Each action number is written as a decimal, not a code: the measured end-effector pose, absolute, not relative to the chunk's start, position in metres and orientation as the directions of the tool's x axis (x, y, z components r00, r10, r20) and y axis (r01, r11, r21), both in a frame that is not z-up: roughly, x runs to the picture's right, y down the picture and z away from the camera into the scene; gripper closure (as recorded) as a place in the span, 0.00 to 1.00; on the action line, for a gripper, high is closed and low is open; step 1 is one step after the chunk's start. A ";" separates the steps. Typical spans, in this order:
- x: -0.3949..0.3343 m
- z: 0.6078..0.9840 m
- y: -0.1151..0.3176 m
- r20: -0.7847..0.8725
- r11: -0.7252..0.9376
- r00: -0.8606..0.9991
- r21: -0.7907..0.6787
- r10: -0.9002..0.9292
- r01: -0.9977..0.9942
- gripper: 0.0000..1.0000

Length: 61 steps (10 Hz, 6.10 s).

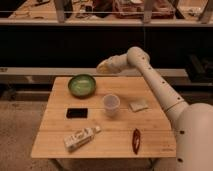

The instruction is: Push the ceramic bowl across the table

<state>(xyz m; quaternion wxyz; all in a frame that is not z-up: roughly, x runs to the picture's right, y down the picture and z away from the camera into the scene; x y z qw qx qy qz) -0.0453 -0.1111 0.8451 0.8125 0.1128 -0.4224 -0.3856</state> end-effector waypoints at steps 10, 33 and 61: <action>-0.123 0.950 -0.078 0.557 0.395 0.099 0.441 -0.824 0.806 1.00; -0.042 1.015 -0.003 0.450 0.132 0.026 0.205 -0.893 0.970 1.00; 0.258 0.982 0.045 0.512 0.386 0.471 -0.270 -0.718 0.882 0.98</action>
